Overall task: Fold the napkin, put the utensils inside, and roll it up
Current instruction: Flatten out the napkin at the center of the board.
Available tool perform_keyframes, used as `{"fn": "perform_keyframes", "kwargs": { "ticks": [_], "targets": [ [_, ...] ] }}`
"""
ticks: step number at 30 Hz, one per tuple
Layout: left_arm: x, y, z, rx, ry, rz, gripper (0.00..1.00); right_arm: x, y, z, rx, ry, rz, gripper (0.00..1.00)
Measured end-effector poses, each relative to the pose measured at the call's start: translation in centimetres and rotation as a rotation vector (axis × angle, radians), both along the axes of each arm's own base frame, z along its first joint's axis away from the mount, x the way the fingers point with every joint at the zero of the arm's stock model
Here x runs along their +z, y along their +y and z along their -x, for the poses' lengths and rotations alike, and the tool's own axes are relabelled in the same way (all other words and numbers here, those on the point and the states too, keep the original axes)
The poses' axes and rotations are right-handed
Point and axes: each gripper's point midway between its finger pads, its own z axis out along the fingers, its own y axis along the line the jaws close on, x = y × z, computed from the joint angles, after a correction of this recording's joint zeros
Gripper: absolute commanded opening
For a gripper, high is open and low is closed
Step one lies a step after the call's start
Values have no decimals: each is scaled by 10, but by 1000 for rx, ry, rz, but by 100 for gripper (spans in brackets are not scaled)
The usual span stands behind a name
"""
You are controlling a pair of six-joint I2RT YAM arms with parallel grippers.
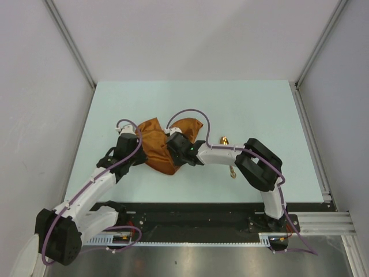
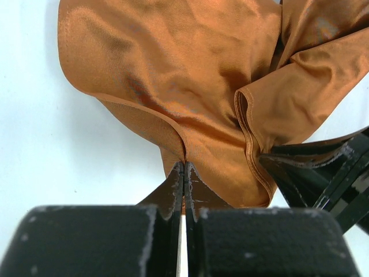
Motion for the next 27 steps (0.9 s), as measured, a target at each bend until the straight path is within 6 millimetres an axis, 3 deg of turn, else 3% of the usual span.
{"fn": "perform_keyframes", "kwargs": {
  "ticks": [6, 7, 10, 17, 20, 22, 24, 27],
  "targets": [
    [-2, 0, 0, -1, 7, 2, 0, -1, 2, -4, 8, 17, -34, 27],
    [-2, 0, 0, -1, 8, 2, 0, -1, 2, -4, 9, 17, -35, 17],
    [-2, 0, 0, -1, 8, 3, 1, -3, 3, -5, 19, 11, -34, 0],
    [-1, 3, -2, 10, 7, 18, 0, -2, 1, -9, 27, -3, -38, 0],
    [4, 9, -7, 35, -3, 27, 0, 3, -12, -6, 26, -15, -20, 0],
    [17, 16, -12, 61, -21, 23, 1, 18, -26, -5, 15, -42, -8, 0],
    [48, 23, -25, 85, -84, 15, 0, 55, -40, -9, 0, -106, -20, 0],
    [116, 32, -48, 130, -242, 6, 0, 137, -59, -20, -35, -267, -100, 0]
  ]
}}
